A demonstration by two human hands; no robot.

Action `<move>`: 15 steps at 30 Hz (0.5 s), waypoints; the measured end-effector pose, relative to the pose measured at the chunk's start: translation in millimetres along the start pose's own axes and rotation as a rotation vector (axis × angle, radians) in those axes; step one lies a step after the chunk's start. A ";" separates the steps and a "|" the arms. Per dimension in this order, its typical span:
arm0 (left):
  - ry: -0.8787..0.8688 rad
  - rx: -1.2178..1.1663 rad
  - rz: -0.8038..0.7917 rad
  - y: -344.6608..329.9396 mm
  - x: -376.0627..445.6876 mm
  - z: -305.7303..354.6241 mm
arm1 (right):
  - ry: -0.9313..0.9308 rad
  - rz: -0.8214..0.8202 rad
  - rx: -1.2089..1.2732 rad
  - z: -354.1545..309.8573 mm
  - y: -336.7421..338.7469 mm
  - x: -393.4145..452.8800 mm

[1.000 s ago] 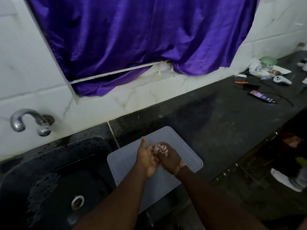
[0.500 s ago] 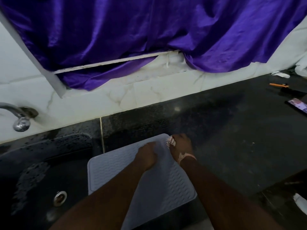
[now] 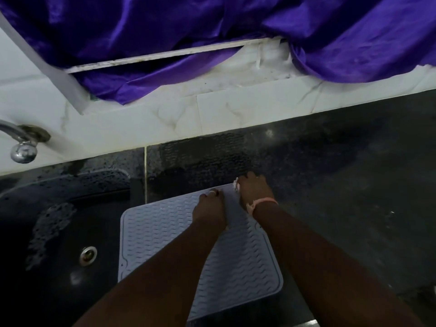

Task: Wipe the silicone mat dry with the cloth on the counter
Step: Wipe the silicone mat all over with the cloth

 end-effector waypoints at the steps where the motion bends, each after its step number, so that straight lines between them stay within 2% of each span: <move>1: 0.003 0.015 -0.003 1.5 0.2 0.5 | -0.006 -0.005 0.006 4.1 0.8 -2.1; 5: -0.003 0.063 -0.003 4.9 -0.5 3.9 | 0.012 -0.014 -0.047 2.0 3.0 -8.6; 10: 0.015 0.047 -0.009 8.1 -1.3 7.4 | -0.046 -0.117 -0.007 6.9 0.4 -17.9; 15: -0.003 0.050 0.027 8.3 -4.4 8.6 | -0.093 -0.079 0.034 7.5 -4.1 -51.7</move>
Point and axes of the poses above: each hand's wrist, its own x-axis towards the middle knuckle, its own y-axis out of the back of the hand, z = x × y, the point moved 6 cm from there along x, towards the middle knuckle
